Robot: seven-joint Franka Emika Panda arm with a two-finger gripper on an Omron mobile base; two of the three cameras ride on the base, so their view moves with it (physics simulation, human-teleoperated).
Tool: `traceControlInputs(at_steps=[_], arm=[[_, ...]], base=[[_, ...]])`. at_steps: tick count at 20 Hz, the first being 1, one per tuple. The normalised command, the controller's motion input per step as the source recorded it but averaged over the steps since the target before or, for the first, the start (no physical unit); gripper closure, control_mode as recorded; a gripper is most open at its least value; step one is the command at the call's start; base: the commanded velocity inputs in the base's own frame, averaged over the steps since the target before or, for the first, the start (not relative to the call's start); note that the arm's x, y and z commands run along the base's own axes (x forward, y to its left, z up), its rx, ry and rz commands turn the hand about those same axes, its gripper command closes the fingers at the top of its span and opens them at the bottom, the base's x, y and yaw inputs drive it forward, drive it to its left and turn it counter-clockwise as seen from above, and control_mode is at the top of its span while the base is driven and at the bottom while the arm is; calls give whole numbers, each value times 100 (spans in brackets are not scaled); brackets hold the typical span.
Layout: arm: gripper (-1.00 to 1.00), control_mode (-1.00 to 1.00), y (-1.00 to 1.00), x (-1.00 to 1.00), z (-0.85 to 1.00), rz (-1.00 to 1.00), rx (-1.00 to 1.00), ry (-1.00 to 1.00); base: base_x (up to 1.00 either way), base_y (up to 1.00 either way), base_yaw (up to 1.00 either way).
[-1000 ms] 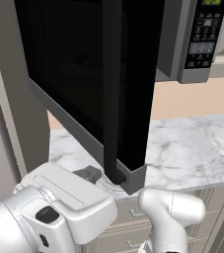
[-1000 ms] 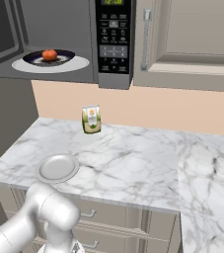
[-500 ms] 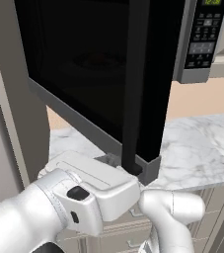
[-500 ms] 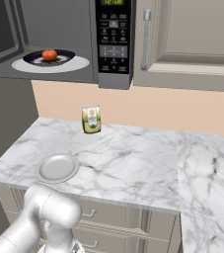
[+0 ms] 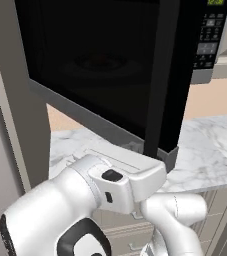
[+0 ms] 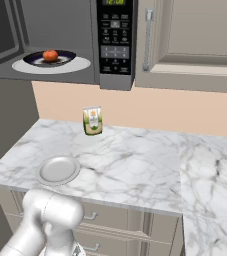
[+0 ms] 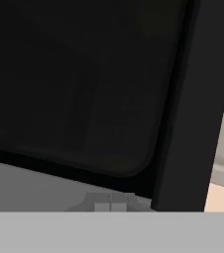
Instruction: Pick the squash from the counter and place it in the microwave. Then turn on the microwave.
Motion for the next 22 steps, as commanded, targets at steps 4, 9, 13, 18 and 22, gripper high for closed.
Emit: traceControlInputs(at_steps=[4, 9, 13, 18, 22], arm=[[100, -100, -48, 25, 5, 0, -1, -1], [100, -100, -51, 30, 6, 0, -1, 0], [100, -100, -50, 39, 8, 0, 0, 0], [100, -100, -46, 39, 9, 0, 0, 0], [100, -100, -42, 40, 8, 0, 0, 0]], base=[[0, 0, 0], [0, 0, 0], [0, 0, 0], [0, 0, 0], [0, 0, 0]])
